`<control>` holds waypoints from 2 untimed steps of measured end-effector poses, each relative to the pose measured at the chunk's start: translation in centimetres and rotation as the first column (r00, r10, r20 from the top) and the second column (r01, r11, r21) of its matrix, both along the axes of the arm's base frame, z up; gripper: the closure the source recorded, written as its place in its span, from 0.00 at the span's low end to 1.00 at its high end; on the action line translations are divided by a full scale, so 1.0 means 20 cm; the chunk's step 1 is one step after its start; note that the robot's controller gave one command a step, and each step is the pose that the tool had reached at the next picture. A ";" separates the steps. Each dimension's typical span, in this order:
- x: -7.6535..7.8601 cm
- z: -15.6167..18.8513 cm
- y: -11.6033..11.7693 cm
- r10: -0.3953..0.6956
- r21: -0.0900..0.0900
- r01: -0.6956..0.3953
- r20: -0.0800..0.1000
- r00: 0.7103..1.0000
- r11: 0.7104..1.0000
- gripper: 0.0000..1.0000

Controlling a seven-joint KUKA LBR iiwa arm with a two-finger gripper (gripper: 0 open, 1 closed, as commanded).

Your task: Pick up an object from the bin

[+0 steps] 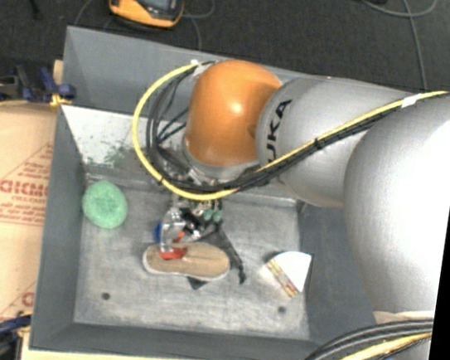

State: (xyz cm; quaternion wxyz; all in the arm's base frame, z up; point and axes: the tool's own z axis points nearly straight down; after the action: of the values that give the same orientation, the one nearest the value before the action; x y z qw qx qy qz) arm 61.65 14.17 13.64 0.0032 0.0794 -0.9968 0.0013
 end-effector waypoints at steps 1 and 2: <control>0.05 -0.13 -0.01 0.252 0.002 -0.252 0.020 0.968 0.968 0.00; -0.06 -0.30 -0.24 0.140 0.015 -0.140 0.008 0.990 0.990 1.00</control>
Offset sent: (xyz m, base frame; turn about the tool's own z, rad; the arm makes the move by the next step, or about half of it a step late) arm -0.0149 -0.0554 -0.0664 -0.1402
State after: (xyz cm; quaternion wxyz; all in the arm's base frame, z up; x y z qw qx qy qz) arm 60.37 9.33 7.71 -0.0010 0.1490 -0.9888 -0.0060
